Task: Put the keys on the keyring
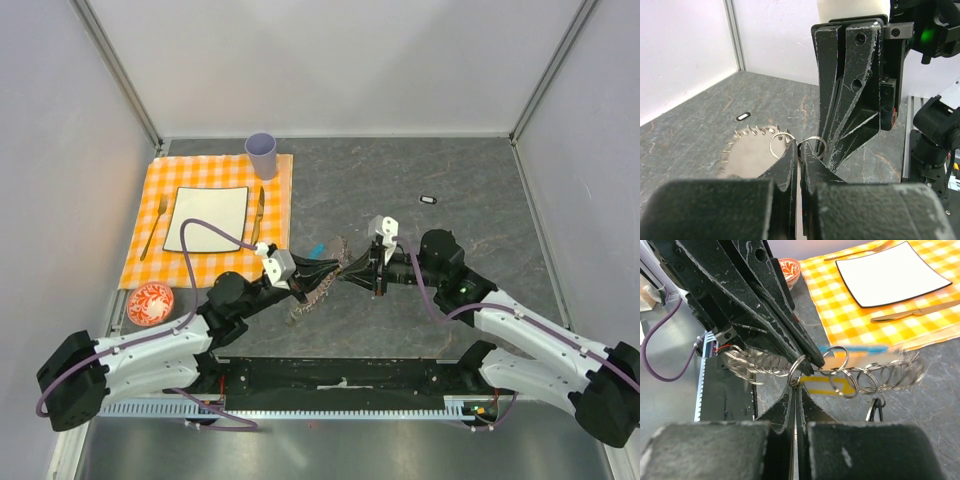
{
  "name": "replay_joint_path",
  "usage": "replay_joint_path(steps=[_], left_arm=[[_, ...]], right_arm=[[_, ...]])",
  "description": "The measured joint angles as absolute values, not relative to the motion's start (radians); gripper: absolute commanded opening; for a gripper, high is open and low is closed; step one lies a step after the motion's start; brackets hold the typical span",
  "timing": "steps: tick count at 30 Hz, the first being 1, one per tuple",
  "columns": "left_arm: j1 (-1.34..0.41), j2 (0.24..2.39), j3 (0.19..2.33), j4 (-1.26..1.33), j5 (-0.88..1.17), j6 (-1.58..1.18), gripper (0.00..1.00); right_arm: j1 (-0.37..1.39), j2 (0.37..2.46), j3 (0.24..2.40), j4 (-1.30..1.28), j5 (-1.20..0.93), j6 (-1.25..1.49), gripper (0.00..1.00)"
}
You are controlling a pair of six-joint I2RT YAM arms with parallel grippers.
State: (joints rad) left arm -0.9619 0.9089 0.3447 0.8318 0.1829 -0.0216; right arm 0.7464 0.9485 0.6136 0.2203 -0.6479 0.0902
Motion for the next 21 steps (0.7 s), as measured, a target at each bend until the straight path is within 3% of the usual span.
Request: replay_joint_path(steps=[9,21], left_arm=[[-0.939,1.028,0.345,0.96,0.185,-0.078,0.02],[-0.947,0.93,0.345,0.895,0.19,-0.101,0.02]], right_arm=[[0.751,0.986,0.611,0.262,-0.611,0.127,0.0],[0.788,0.853,0.592,0.192,-0.373,0.083,0.0]])
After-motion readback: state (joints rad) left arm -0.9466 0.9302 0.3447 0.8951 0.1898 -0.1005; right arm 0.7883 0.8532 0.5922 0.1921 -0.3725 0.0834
